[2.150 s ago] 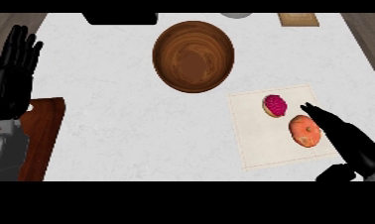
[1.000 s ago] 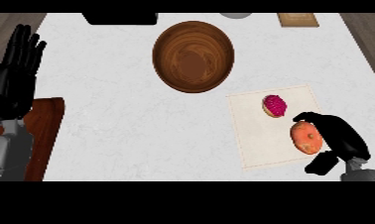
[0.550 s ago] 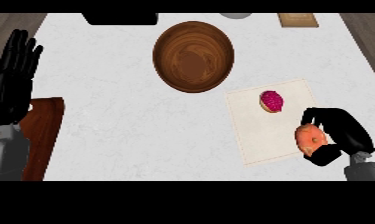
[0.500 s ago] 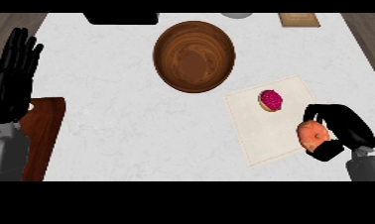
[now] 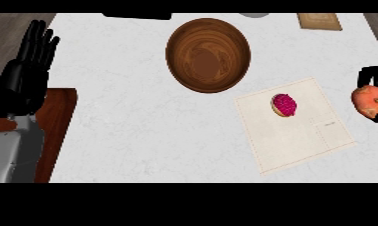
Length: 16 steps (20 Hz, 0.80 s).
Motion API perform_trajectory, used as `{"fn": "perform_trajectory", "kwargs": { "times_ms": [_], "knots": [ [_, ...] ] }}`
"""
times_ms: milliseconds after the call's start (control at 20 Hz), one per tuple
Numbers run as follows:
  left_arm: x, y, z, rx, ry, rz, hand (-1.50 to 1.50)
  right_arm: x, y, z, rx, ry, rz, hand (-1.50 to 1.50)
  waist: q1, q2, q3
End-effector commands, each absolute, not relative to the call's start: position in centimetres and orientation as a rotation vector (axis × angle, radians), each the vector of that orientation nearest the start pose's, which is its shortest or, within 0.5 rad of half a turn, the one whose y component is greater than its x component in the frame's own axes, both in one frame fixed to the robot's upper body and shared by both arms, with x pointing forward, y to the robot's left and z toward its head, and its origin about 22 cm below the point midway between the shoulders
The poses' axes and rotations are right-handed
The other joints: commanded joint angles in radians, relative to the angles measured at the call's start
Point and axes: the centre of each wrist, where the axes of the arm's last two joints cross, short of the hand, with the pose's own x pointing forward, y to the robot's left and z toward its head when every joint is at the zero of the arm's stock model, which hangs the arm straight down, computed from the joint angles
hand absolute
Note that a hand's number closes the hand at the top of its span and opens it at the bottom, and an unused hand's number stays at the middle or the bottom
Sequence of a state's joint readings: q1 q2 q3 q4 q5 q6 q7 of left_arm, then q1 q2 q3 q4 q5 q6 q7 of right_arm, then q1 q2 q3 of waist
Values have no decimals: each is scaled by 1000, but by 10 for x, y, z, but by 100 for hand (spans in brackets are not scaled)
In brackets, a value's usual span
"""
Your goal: Pick the squash from the placemat and place it in the bowl
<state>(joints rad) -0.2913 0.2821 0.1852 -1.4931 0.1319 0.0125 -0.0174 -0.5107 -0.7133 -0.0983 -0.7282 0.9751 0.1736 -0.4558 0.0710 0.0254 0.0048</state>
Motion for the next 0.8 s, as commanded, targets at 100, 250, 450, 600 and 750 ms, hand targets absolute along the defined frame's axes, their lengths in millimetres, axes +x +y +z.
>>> {"fn": "perform_trajectory", "kwargs": {
  "times_ms": [100,250,450,600,750],
  "knots": [
    [301,313,77,215,-1799,-5,0,348,-482,114,-1016,-1202,1281,150,-15,-7,-1],
    [310,305,85,184,-1808,9,0,359,-489,147,-1014,-1291,1235,150,-11,-2,0],
    [314,313,93,207,-1808,8,0,373,-483,174,-867,-1518,1202,150,-27,-8,-2],
    [307,327,81,231,-1799,22,0,382,-473,201,-865,-1633,1213,150,-45,-17,-4],
    [303,328,84,228,-1777,22,0,400,-446,223,-734,-1750,1166,150,-55,-25,-5]
  ]
}}
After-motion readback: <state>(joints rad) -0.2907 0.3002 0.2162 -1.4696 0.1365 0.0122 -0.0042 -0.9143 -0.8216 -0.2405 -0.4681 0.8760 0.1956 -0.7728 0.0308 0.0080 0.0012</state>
